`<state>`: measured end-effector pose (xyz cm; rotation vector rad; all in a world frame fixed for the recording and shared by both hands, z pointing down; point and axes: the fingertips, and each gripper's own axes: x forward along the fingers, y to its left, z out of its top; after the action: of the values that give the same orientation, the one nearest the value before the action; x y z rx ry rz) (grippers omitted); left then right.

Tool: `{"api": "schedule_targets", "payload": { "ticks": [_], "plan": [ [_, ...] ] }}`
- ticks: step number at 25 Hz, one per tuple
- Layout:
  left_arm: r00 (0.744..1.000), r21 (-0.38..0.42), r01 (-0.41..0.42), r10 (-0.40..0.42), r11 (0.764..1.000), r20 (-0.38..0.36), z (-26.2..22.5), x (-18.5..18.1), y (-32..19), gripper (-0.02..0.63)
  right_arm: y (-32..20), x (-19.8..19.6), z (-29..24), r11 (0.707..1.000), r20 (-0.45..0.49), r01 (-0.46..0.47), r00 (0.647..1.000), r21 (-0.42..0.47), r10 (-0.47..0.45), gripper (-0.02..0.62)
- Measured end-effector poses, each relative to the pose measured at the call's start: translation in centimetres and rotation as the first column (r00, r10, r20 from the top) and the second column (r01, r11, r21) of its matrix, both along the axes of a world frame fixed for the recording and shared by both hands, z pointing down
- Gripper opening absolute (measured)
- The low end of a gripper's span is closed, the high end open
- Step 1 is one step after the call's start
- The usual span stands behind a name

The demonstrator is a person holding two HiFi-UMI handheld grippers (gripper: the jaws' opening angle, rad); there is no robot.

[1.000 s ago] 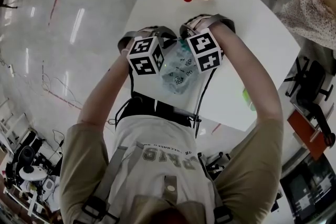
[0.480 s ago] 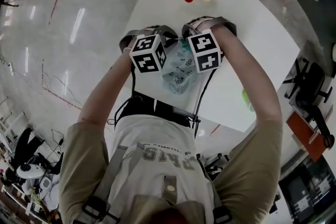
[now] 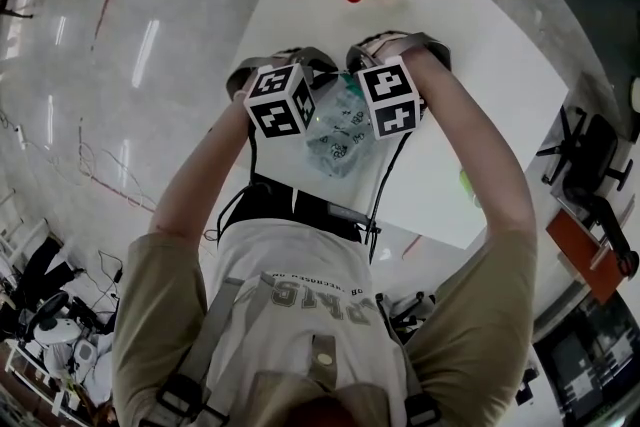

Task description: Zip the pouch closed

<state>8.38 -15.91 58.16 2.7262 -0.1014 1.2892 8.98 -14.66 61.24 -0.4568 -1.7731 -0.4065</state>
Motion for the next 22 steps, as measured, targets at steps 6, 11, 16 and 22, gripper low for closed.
{"api": "schedule_targets", "payload": {
  "ticks": [6,11,16,22],
  "plan": [
    [1.0,-0.008,-0.003,0.003,1.0,-0.004,0.1,0.0,0.3,0.023,0.3,0.3,0.2,1.0,-0.002,-0.006,1.0,0.003,0.006,0.0],
    [1.0,-0.015,-0.002,0.002,1.0,-0.013,-0.1,0.2,0.8,0.023,0.9,0.6,0.0,1.0,-0.003,-0.019,1.0,0.001,0.019,0.0],
    [1.0,-0.017,-0.01,0.009,1.0,-0.016,0.0,0.4,1.2,0.023,1.3,0.8,0.1,1.0,0.001,-0.028,1.0,0.005,0.028,0.0],
    [1.0,-0.02,-0.016,0.016,1.0,-0.02,0.3,0.5,1.4,0.023,1.6,1.0,0.3,0.999,-0.001,-0.036,0.999,0.005,0.036,0.0]
  ]
}}
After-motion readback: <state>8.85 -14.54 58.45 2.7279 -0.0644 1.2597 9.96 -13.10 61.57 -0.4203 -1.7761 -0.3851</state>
